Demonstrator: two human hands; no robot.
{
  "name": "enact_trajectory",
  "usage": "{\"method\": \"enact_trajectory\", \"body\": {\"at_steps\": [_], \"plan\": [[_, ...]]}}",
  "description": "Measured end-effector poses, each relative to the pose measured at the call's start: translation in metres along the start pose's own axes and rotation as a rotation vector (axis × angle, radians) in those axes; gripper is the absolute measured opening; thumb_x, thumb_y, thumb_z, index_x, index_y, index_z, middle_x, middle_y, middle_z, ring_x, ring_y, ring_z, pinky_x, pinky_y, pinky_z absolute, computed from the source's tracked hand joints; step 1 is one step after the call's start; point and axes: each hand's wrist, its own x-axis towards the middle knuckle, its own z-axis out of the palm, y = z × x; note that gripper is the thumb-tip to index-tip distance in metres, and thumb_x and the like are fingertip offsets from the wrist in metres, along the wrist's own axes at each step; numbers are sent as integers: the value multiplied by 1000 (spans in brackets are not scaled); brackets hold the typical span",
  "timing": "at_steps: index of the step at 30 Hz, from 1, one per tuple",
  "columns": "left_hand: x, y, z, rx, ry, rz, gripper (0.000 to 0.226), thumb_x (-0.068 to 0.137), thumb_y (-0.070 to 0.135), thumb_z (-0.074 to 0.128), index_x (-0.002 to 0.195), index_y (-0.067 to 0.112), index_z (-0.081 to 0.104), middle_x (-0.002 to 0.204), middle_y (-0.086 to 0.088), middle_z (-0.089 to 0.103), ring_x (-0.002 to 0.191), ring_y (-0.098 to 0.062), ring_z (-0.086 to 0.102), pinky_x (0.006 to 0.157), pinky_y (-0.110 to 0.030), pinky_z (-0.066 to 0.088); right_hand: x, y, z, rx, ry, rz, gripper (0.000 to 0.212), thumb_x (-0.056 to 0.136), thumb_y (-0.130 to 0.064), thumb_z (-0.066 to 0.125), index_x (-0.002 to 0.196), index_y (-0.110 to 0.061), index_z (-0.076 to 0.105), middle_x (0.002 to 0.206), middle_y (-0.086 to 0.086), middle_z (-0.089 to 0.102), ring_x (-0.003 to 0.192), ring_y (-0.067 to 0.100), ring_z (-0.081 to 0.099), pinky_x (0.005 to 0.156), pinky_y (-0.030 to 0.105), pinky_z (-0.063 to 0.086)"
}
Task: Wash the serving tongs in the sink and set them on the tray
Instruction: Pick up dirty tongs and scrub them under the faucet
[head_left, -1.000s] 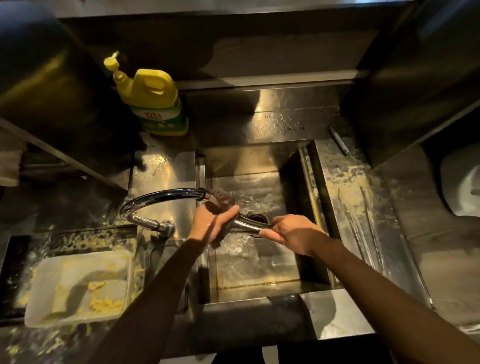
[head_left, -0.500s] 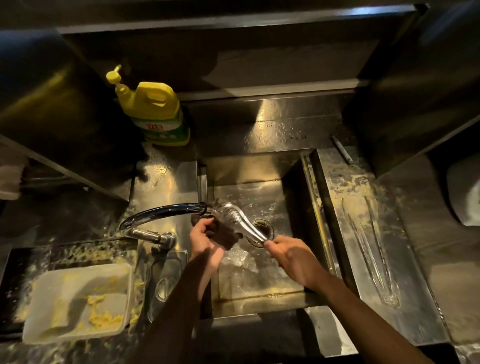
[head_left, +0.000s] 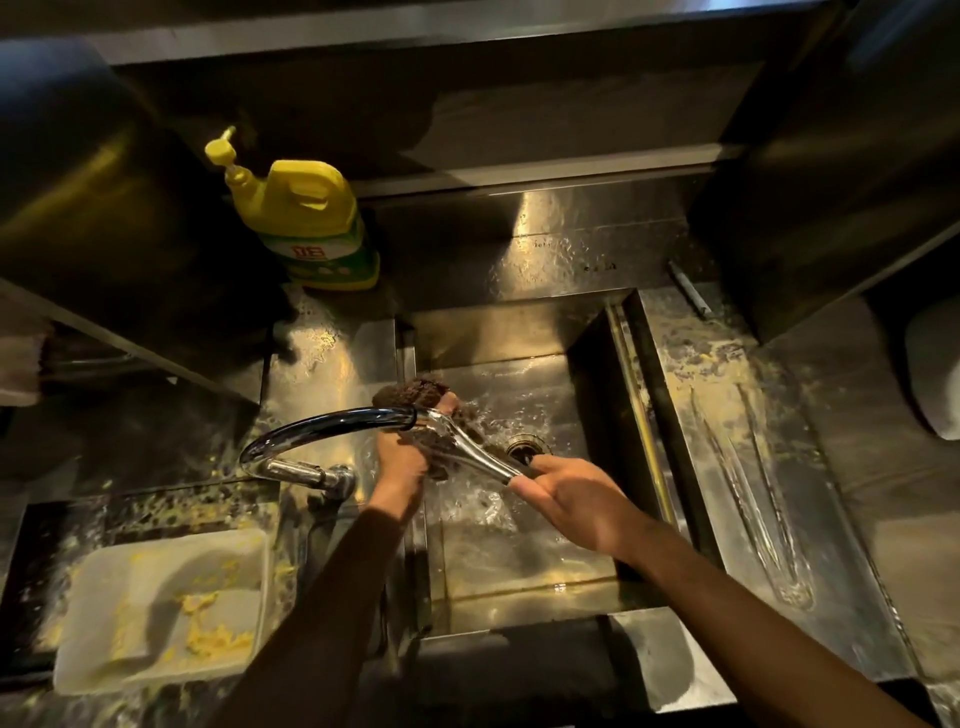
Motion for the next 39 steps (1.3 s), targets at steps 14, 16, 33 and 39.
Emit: {"method": "enact_trajectory", "body": {"at_steps": [14, 16, 33, 39], "plan": [[-23, -22, 40, -293, -116, -353, 15, 95, 11, 58, 100, 6, 71, 93, -5, 71, 87, -16, 64, 78, -29, 53, 28, -38, 20, 482, 205, 179, 64, 107, -42, 35, 56, -7, 51, 60, 20, 55, 64, 37, 58, 70, 47, 44], [-17, -19, 36, -120, -163, -252, 7, 88, 15, 69, 90, 10, 72, 85, -6, 72, 81, -20, 66, 72, -33, 55, 23, -35, 21, 498, 189, 172, 56, 107, -39, 35, 59, -16, 50, 61, 12, 53, 62, 34, 56, 67, 45, 43], [-1, -4, 6, -68, -47, -201, 12, 90, -7, 55, 85, 1, 62, 90, -16, 65, 84, -27, 67, 60, -37, 61, -8, 46, 0, 125, 192, 130, 55, 96, -58, 34, 54, -27, 51, 70, -7, 45, 59, 10, 48, 59, 22, 35], [-29, -12, 25, -445, -176, -360, 12, 84, 3, 51, 82, -2, 62, 78, -18, 65, 75, -33, 60, 62, -38, 58, 7, 15, 31, 335, 182, 167, 56, 103, -49, 40, 68, -12, 65, 77, 7, 58, 65, 20, 55, 64, 34, 43]]}}
